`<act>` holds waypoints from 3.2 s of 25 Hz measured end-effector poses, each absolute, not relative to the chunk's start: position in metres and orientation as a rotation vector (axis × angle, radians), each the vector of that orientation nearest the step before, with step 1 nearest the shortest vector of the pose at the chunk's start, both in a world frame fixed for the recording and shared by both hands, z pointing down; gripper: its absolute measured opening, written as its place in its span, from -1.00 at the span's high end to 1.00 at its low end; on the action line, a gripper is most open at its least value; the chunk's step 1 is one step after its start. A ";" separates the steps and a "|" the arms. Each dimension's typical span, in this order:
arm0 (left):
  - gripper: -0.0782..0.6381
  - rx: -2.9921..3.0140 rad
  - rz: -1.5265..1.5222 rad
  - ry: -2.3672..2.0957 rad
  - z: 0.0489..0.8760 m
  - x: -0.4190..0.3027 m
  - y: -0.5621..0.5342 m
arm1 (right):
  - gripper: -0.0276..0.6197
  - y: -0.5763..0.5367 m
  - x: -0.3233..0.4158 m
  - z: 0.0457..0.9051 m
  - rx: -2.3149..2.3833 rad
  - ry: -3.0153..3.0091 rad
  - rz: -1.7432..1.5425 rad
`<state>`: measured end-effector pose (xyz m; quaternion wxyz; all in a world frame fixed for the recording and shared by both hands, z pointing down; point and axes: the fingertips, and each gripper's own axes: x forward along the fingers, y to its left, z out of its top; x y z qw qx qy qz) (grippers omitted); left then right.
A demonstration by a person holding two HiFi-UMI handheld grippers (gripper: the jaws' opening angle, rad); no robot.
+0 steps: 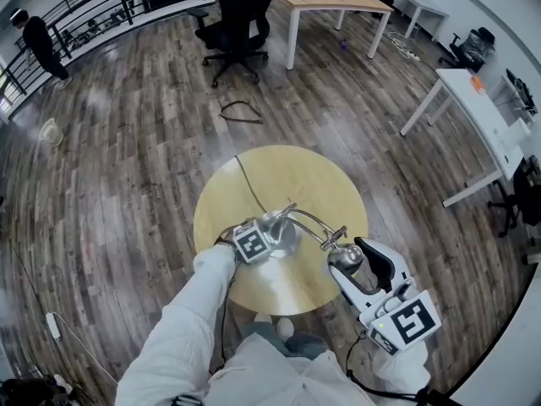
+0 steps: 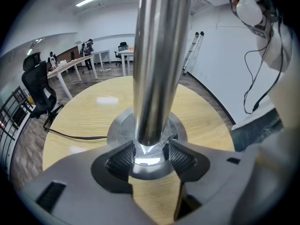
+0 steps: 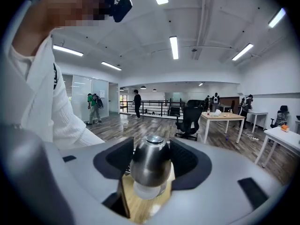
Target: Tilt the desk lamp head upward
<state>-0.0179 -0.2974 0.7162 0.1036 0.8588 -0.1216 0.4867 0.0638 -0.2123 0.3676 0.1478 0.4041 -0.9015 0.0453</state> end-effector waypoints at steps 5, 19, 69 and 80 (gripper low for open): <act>0.13 2.522 1.448 -0.358 0.714 -0.018 -0.296 | 0.13 -0.226 0.052 0.348 1.098 -2.553 0.142; 0.13 2.498 1.479 -0.360 0.710 -0.014 -0.299 | 0.13 -0.289 0.009 0.311 0.852 -2.378 0.258; 0.78 2.194 0.255 -1.191 0.591 -0.036 -0.138 | 0.88 -0.167 0.066 0.618 1.301 -2.225 1.055; 0.78 2.155 0.217 -1.428 0.546 -0.026 -0.074 | 0.88 -0.111 0.083 0.579 1.342 -2.321 0.842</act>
